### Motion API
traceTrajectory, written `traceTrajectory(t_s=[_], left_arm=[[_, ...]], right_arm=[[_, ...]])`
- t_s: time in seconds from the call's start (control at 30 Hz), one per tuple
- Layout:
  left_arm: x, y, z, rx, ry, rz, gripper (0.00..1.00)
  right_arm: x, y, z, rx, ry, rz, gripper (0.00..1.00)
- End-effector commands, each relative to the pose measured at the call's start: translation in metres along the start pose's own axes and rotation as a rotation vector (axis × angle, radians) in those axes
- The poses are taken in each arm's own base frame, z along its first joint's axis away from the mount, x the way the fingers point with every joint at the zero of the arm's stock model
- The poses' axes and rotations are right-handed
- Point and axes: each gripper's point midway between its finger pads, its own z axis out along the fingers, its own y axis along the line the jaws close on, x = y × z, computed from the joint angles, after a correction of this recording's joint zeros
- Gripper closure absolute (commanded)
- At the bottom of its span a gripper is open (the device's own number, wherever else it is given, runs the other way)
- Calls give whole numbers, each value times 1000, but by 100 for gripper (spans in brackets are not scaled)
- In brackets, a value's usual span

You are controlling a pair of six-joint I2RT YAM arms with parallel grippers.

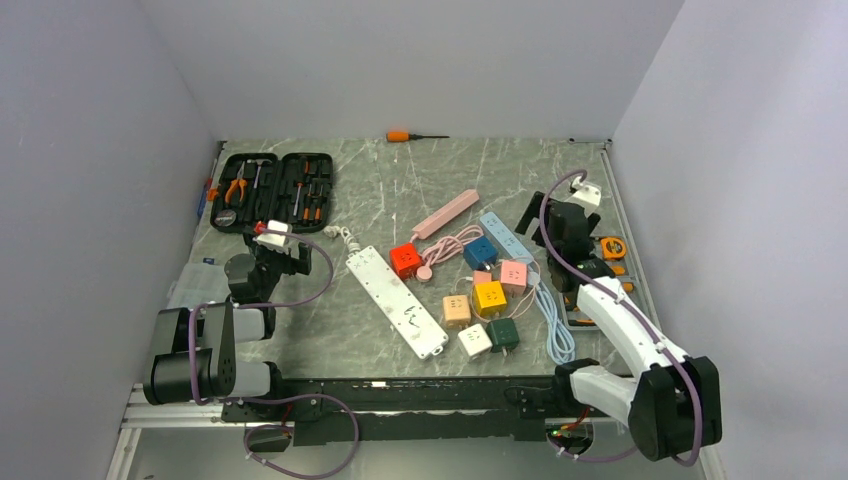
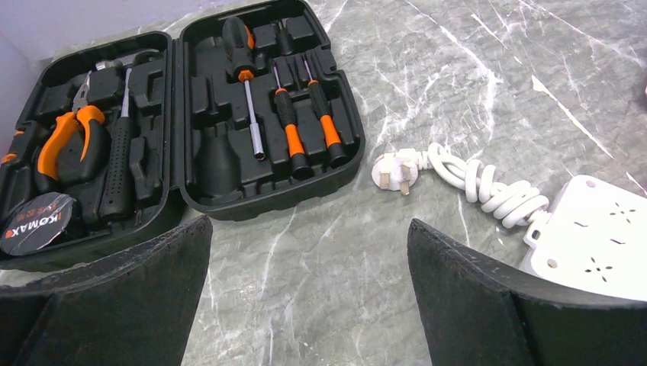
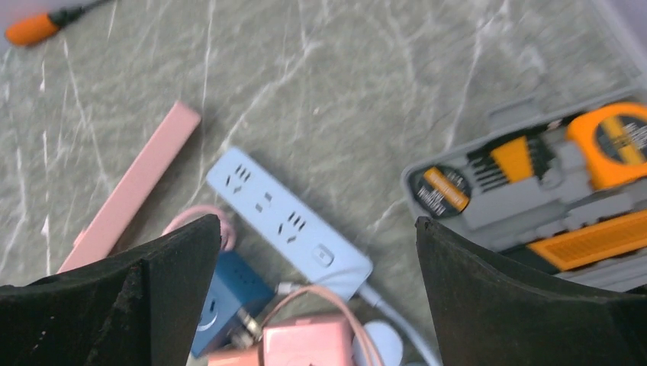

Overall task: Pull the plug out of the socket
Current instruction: Reset both arms

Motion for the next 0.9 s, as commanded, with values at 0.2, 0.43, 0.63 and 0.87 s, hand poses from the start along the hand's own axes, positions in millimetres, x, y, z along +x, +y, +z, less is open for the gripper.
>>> traceTrajectory(t_s=[0.2,0.43,0.63,0.87], left_arm=[[-20,4,6,-2,-62,15,1],[-20,3,6,-1,-62,14,1],[-20,4,6,-2,-62,14,1],[-20,4,6,-2,-62,14,1]], right_arm=[[-80,-63,-2,265,-403,15,0],[-53,-110,9,371,-479,-20,0],[-26,-112,28,353,-422,-29,0],[-8,-113,21,303,-453,-42,0]])
